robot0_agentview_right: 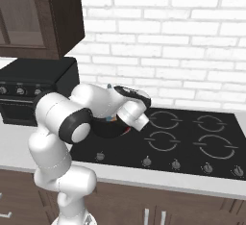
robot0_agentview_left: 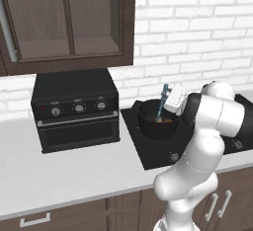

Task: Put the sweet potato and mushroom in the pot. Retrieve the spatula and lightly stir the vegetables in the pot.

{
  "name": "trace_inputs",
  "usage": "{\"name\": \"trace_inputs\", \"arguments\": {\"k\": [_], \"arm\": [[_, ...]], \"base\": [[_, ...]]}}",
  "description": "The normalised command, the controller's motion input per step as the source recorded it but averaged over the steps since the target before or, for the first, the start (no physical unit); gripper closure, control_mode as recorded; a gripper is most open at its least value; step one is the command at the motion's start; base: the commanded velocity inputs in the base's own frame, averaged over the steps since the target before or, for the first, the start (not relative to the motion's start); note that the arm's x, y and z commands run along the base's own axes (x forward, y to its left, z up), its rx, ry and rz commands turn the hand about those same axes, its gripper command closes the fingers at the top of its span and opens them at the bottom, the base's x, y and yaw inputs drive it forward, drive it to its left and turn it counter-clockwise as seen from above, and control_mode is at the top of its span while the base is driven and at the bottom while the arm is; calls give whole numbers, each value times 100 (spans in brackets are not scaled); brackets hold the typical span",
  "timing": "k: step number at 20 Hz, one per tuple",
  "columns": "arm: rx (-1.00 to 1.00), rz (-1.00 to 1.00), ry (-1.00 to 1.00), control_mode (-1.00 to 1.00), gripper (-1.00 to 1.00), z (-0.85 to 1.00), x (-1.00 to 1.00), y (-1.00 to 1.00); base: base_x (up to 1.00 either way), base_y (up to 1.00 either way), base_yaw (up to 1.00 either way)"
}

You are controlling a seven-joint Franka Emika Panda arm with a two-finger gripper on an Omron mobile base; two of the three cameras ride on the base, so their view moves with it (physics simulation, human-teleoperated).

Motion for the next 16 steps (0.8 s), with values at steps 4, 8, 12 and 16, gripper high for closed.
{"name": "trace_inputs", "arguments": {"k": [4, 8, 12, 16], "arm": [[3, -5, -18, -100, 100, 0, 24, 0], [1, -6, -6, -100, 100, 5, 9, -10], [0, -8, 21, -100, 100, 33, -2, -46], [0, -6, 17, -100, 100, 14, 0, -26]], "base": [[0, 0, 0], [0, 0, 0], [0, 0, 0], [0, 0, 0]]}}
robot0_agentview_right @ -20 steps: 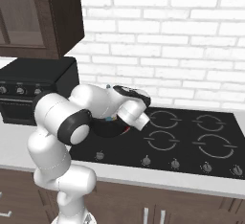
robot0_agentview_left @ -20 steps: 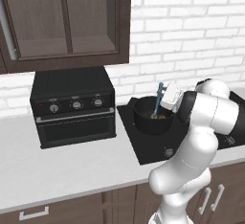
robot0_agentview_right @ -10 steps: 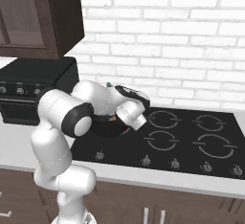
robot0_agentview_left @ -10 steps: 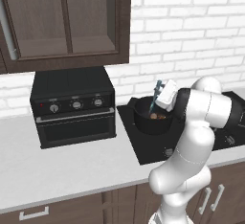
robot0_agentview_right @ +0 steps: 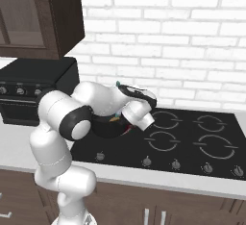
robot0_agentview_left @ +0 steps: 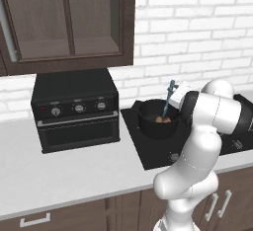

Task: Put the sweet potato and mushroom in the pot. Retrieve the spatula and lightly stir the vegetables in the pot.

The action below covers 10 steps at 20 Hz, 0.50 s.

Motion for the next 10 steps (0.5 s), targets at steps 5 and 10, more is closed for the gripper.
{"name": "trace_inputs", "arguments": {"k": [5, 10], "arm": [[0, -1, 17, -100, 100, -16, 10, 0], [0, -5, 16, -100, 100, -23, 0, -3]], "base": [[0, 0, 0], [0, 0, 0]]}}
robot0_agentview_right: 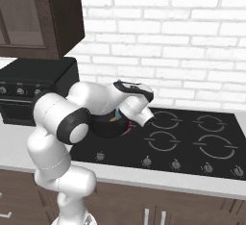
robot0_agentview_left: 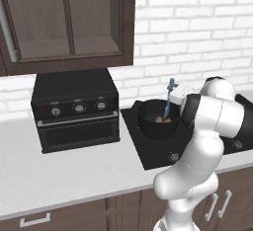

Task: Put the sweet potato and mushroom in the pot. Retrieve the spatula and lightly stir the vegetables in the pot.

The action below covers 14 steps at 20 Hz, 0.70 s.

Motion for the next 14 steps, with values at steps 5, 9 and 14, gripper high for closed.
{"name": "trace_inputs", "arguments": {"k": [5, 9, 14], "arm": [[0, -7, 23, -100, 100, -34, 0, -8], [0, -6, 17, -100, 100, -56, 0, 0], [0, -9, 18, -100, 100, -49, -2, -7]], "base": [[0, 0, 0], [0, 0, 0], [0, 0, 0]]}}
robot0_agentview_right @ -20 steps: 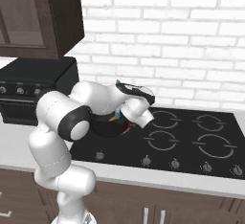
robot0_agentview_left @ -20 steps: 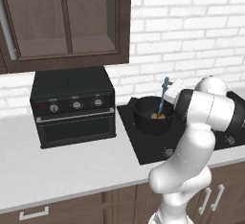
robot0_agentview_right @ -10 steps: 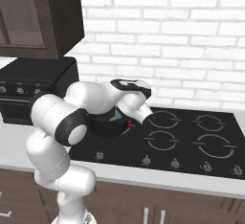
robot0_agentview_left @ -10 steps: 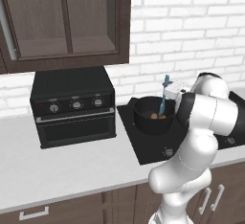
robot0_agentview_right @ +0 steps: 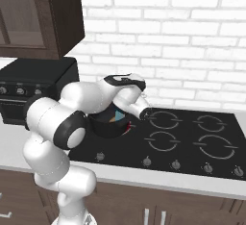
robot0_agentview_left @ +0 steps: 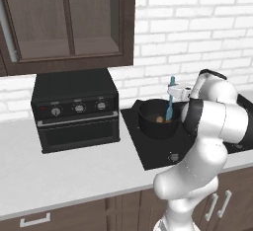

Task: Put the sweet potato and mushroom in the pot. Retrieve the spatula and lightly stir the vegetables in the pot.

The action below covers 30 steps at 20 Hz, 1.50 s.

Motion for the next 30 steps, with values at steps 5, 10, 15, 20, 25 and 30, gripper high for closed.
{"name": "trace_inputs", "arguments": {"k": [5, 10, 15, 20, 25, 30], "arm": [[0, -9, 11, -100, 100, -60, 0, -1], [0, -2, -11, -100, 100, -62, 27, 0], [0, 0, -20, -100, 100, -49, 33, 0], [0, 0, 3, -100, 100, -62, 28, 0], [0, 0, 8, -100, 100, -42, 25, 0], [0, 0, -31, -100, 100, -27, 16, 13]], "base": [[0, 0, 0], [0, 0, 0], [0, 0, 0], [0, 0, 0], [0, 0, 0], [0, 0, 0]]}}
